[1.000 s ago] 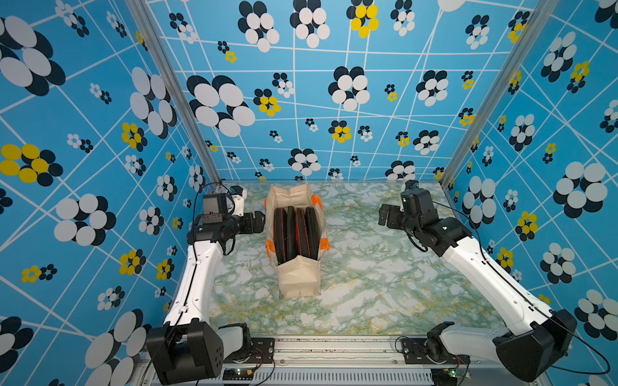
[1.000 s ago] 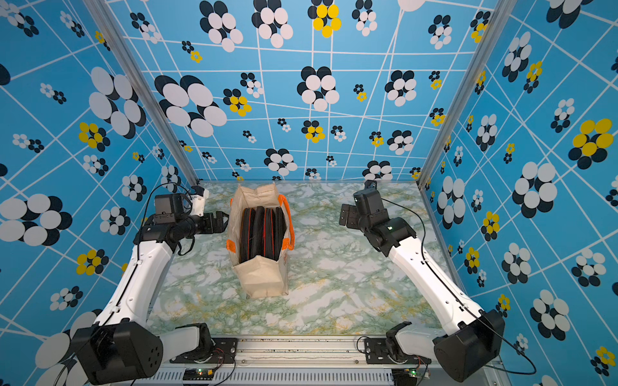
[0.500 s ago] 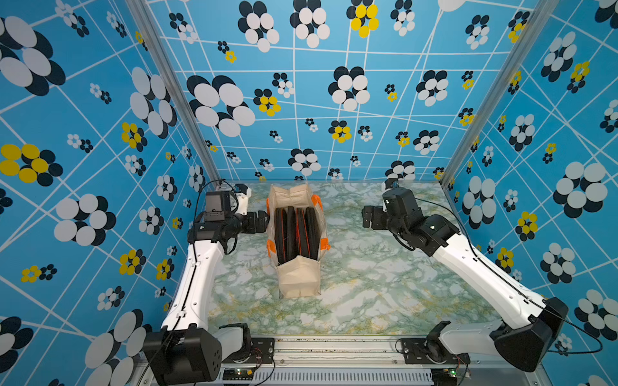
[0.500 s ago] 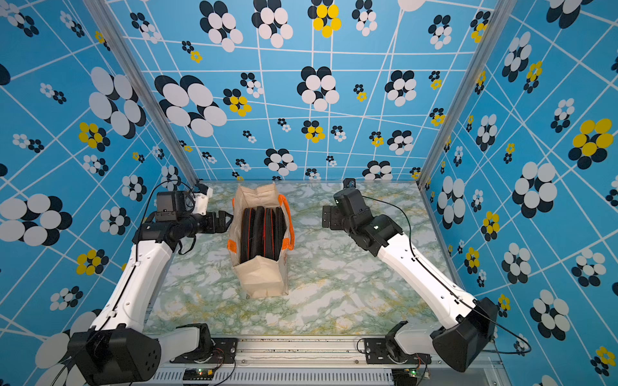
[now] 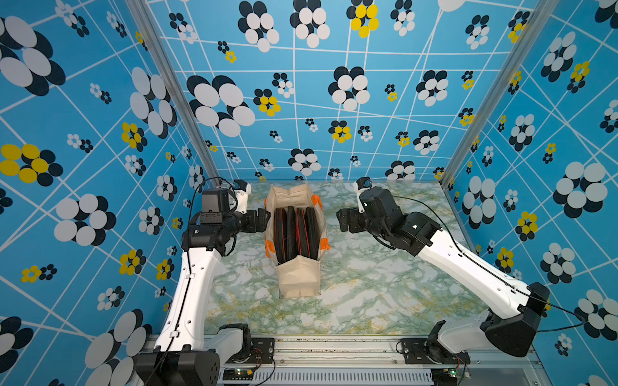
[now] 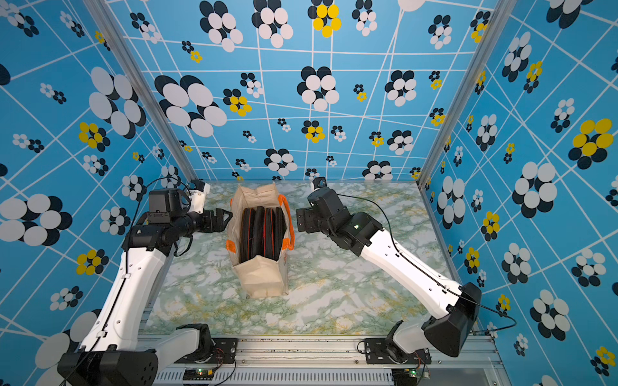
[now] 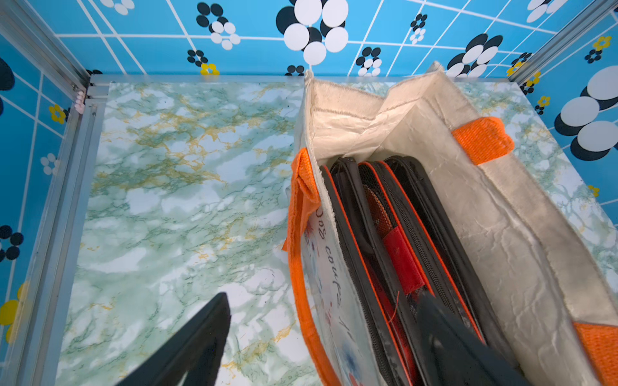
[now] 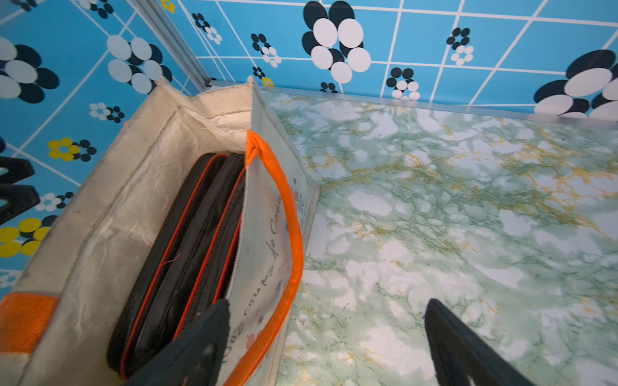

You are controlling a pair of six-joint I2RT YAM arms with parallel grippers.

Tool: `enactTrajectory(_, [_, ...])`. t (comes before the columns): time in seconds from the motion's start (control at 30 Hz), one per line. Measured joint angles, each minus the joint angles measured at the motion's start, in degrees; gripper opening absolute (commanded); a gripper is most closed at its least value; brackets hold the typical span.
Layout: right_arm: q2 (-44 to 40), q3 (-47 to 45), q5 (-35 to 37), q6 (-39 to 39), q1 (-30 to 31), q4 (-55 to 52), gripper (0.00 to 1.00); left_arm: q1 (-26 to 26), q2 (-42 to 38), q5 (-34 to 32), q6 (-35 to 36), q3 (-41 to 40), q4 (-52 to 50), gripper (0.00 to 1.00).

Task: Remove the ping pong set from the canvas bag
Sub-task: Pick up the ping pong set from the canvas bag.

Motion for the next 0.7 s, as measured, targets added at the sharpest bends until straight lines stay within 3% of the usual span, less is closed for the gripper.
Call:
enactTrajectory(0.33, [3.28, 6.95, -2.58, -0.66, 3.67, -0.02, 0.89, -1.92, 0.22, 0.55, -0.17, -0.79, -2.12, 0.84])
enactTrajectory(0.7, [9.53, 14.78, -5.62, -2.16, 7.19, -0.07, 0.86, -2.80, 1.88, 1.14, -0.20, -2.58, -2.40, 0.67])
